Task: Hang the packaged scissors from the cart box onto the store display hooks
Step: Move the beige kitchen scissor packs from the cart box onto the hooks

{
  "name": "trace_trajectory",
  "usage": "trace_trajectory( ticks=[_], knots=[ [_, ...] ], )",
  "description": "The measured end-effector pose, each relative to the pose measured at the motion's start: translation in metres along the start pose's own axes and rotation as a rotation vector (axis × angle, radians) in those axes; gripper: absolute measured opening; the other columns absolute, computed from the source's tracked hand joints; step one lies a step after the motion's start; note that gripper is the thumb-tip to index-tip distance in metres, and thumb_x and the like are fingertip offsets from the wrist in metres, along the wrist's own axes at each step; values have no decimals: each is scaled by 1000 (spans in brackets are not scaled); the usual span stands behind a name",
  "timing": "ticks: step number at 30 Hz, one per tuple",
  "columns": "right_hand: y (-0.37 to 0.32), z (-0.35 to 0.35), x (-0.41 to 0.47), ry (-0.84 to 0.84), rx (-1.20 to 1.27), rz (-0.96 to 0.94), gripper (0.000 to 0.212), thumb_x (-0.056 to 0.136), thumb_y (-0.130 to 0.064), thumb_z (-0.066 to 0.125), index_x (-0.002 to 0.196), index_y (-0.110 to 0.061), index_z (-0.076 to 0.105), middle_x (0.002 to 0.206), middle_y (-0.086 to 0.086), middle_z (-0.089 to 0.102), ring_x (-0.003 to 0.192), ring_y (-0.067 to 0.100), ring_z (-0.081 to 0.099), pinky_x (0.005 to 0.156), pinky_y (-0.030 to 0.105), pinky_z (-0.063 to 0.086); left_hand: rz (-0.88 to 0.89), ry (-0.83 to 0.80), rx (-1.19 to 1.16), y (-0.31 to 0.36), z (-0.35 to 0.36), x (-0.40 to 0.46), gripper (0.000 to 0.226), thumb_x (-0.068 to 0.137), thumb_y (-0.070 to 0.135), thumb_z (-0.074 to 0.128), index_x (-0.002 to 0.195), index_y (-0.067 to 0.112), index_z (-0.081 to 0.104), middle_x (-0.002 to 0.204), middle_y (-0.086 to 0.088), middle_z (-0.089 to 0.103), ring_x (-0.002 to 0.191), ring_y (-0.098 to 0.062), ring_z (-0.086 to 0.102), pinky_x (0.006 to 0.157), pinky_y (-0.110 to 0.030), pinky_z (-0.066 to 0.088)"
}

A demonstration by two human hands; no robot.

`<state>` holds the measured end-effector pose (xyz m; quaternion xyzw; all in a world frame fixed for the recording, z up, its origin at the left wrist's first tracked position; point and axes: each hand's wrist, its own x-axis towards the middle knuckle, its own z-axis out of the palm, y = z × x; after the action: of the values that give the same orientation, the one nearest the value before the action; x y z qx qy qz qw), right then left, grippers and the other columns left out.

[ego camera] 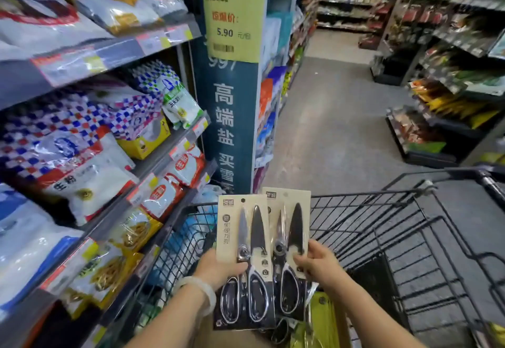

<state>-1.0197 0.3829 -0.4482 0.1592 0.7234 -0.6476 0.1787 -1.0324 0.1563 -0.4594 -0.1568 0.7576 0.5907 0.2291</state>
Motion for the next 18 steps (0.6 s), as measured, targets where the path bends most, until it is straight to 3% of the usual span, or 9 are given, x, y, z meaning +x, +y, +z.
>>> trace_trajectory(
  ticks=[4, 6, 10, 13, 16, 18],
  knots=[
    [-15, 1, -34, -111, -56, -77, 22, 86, -4, 60, 105, -14, 62, 95, 22, 70, 80, 32, 58, 81, 53, 50, 31, 160, -110, -5, 2, -61, 35, 74, 12, 79, 99, 17, 56, 94, 4, 63, 97, -20, 59, 88, -33, 45],
    [-18, 7, -54, -166, -98, -131, 17, 88, -4, 57, 102, -13, 61, 84, 13, 69, 77, 28, 59, 80, 47, 51, 31, 226, -180, -15, 2, -96, 29, 74, 13, 80, 92, 19, 57, 89, 6, 63, 92, -19, 59, 84, -31, 44],
    [-10, 29, -94, -273, -166, -178, 19, 91, -7, 54, 108, -14, 60, 73, -1, 66, 72, 19, 58, 74, 36, 50, 2, 363, -290, -46, -7, -165, 54, 64, 19, 86, 112, 11, 61, 108, -3, 67, 102, -23, 61, 92, -36, 47],
    [-9, 59, -127, -374, -205, -204, 14, 93, -6, 52, 105, -11, 58, 77, 2, 61, 64, 10, 61, 56, 21, 48, 13, 484, -353, -69, -20, -222, 35, 70, 9, 82, 101, 14, 65, 101, -2, 69, 101, -24, 63, 93, -37, 48],
    [-8, 102, -160, -473, -203, -236, 15, 91, 6, 50, 93, -6, 58, 61, -3, 65, 44, 0, 59, 43, 14, 44, 18, 620, -405, -97, -41, -278, 26, 68, 7, 82, 81, 22, 64, 97, -3, 71, 101, -26, 64, 98, -44, 47],
    [-6, 134, -189, -542, -233, -274, 25, 90, 10, 49, 78, -11, 54, 44, -10, 61, 44, 1, 57, 41, 9, 41, 16, 699, -427, -119, -56, -316, 31, 61, 14, 86, 86, 19, 67, 100, -8, 72, 100, -28, 66, 96, -48, 49]
  ],
)
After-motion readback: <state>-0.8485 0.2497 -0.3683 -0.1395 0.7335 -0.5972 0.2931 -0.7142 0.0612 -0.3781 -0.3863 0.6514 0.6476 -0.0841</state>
